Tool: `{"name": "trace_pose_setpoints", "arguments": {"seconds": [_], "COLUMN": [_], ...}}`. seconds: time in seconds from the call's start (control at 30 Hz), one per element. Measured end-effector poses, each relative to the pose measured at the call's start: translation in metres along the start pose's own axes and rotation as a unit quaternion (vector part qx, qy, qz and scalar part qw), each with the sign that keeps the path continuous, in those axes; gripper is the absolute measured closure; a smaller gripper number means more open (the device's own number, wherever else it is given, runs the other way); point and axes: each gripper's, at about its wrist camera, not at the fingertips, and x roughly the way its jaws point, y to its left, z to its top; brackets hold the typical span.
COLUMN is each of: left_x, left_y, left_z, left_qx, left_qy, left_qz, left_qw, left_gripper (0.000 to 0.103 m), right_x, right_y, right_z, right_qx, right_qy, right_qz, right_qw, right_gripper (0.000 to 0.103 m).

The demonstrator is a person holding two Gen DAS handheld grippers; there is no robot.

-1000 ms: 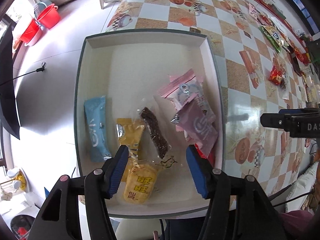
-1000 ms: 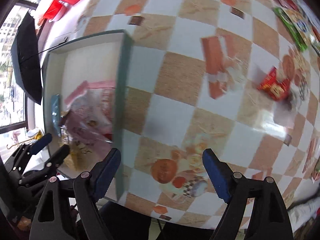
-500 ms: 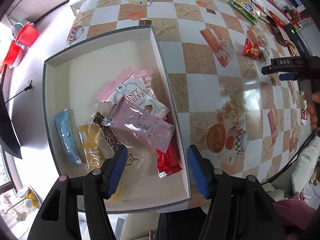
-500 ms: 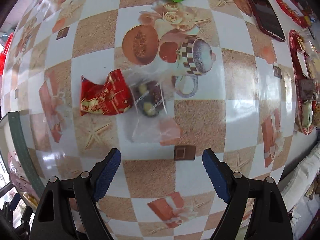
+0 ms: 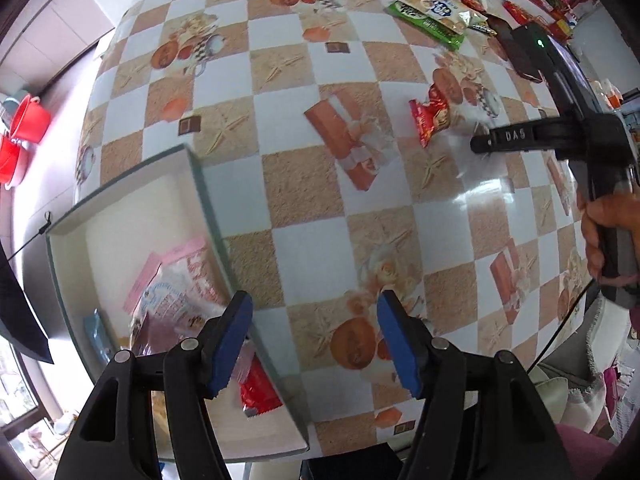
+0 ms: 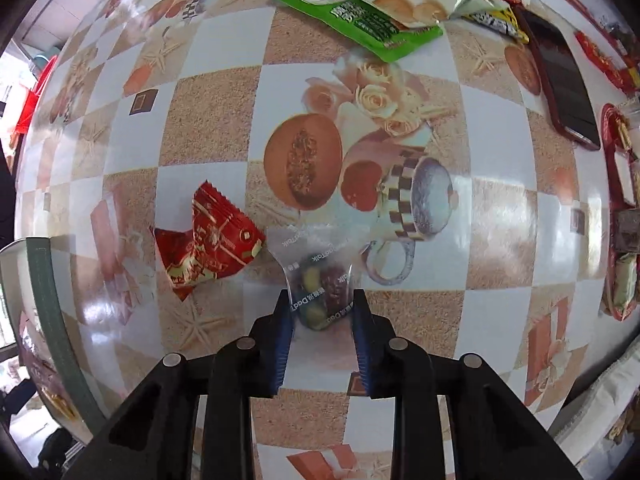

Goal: Organize snacks
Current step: 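Move both open tools back to the remaining snacks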

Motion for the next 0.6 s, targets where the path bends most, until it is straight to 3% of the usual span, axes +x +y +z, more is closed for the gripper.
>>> {"name": "trace_pose_setpoints", "arguments": {"seconds": [0.17,0.37,0.43,0.47,0.6], "left_x": [0.004,0.026,0.039,0.045,0.067], "left_y": [-0.039,-0.091,-0.103,-0.107,-0.116], "left_z": [0.041,0.093,0.105,0.110,0.128], "left_qx": [0.035,0.086,0.101,0.106,0.115], "left_qy": [-0.025,-0.071,-0.070,-0.067,-0.058], "left_qz": [-0.009,0.020,0.029,0.030,0.040], "left_qw": [0.9991,0.9936,0.9919,0.9917,0.9908], "left_gripper": [0.027,0.024,0.024,0.024,0.024], "right_x": [-0.002,0.003,-0.001,-0.006,-0.018], "right_y": [-0.037,-0.065,-0.072,-0.076,-0.078], "right_z": [-0.050,-0.126,-0.137,-0.141,-0.151], "right_qx": [0.036,0.049,0.061,0.070,0.081], "right_qy": [0.012,0.045,0.038,0.027,0.012], "right_qz": [0.025,0.031,0.027,0.026,0.033], "right_qw": [0.999,0.997,0.997,0.997,0.996], "right_gripper": [0.073,0.071,0.042,0.018,0.017]}}
